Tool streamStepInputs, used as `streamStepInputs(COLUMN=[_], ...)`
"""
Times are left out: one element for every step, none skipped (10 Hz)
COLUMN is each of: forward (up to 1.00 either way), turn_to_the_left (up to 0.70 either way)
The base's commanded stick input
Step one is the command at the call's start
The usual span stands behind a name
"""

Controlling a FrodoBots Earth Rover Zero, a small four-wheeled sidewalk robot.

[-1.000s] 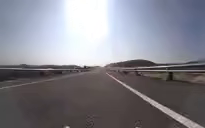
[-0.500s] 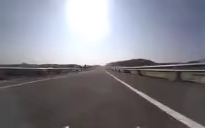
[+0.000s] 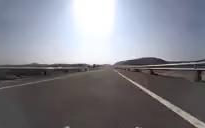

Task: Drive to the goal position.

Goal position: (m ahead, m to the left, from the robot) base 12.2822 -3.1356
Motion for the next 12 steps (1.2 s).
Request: streamStepInputs(forward=[1.00, 1.00, 1.00, 1.00, 1.00, 1.00, 1.00, 1.00, 1.00, 1.00, 1.00, 1.00], turn_to_the_left=[0.00, 0.00, 0.00, 0.00, 0.00, -0.12, -0.31, -0.36, 0.00, 0.00, 0.00, 0.00])
